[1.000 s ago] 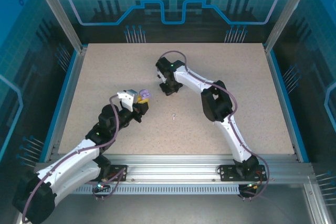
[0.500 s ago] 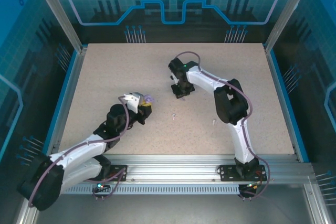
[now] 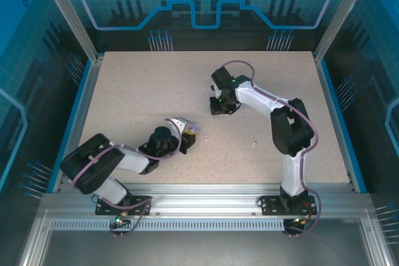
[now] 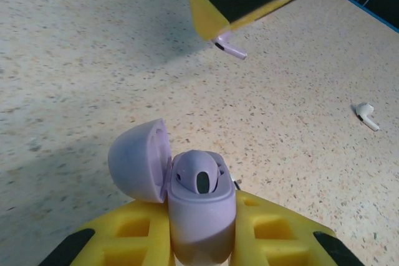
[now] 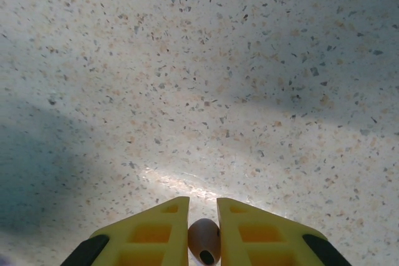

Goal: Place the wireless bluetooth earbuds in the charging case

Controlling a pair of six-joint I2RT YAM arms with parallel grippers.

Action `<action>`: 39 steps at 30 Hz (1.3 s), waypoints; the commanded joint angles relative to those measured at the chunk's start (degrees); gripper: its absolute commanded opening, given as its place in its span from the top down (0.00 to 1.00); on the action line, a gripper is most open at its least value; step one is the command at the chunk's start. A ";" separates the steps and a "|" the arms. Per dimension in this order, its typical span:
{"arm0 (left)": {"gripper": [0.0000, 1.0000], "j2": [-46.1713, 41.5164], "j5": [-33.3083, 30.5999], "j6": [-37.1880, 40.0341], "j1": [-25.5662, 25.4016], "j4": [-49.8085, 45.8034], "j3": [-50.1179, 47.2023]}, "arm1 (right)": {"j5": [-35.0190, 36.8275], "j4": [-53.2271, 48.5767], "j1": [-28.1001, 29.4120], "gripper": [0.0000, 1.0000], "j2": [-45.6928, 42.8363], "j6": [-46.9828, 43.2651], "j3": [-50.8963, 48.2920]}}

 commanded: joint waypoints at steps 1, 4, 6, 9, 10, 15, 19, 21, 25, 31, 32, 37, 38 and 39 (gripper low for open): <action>0.79 3.69 -0.86 -1.42 -1.57 10.84 3.53 | -2.85 4.14 -0.91 0.84 -4.79 3.88 -2.01; 0.79 6.08 -1.40 -1.78 -2.46 12.88 5.04 | -2.97 5.92 -0.92 0.84 -7.28 5.29 -3.66; 0.79 7.35 -1.50 -2.36 -2.79 14.62 5.52 | -3.21 7.86 -0.86 0.84 -9.16 6.42 -5.13; 0.79 9.20 -1.47 -2.96 -3.19 16.61 6.30 | -3.13 11.59 -0.86 0.84 -12.06 8.14 -8.15; 0.79 9.86 -1.52 -3.23 -3.38 17.53 6.39 | -3.06 12.56 -0.86 0.84 -12.89 8.64 -8.85; 0.79 11.66 -2.35 -4.52 -3.60 20.50 6.69 | -2.74 15.75 -0.86 0.84 -16.32 10.61 -11.88; 0.79 12.53 -4.91 -5.03 -3.87 23.85 6.62 | -3.01 19.79 -0.78 0.84 -18.91 13.55 -15.31; 0.79 12.88 -5.43 -5.40 -3.79 24.80 7.01 | -3.39 22.55 -0.69 0.84 -19.70 15.07 -16.84; 0.79 12.92 -5.06 -5.43 -4.10 24.83 8.23 | -3.87 24.99 -0.10 0.84 -19.99 16.73 -18.08; 0.79 12.64 -5.42 -5.93 -4.20 24.88 8.72 | -3.59 26.51 0.58 0.84 -20.30 17.85 -18.76; 0.79 12.64 -5.56 -6.03 -4.16 24.83 8.72 | -3.52 26.78 0.76 0.84 -20.43 17.97 -18.87; 0.79 12.19 -7.05 -7.35 -4.14 24.89 8.78 | -2.66 28.79 1.77 0.84 -22.03 19.30 -20.88; 0.79 12.12 -7.14 -7.45 -4.21 24.89 8.89 | -2.56 29.38 1.88 0.84 -22.36 19.67 -21.40; 0.79 12.07 -7.16 -7.45 -4.15 24.93 9.04 | -2.72 29.79 1.94 0.84 -22.66 19.95 -21.91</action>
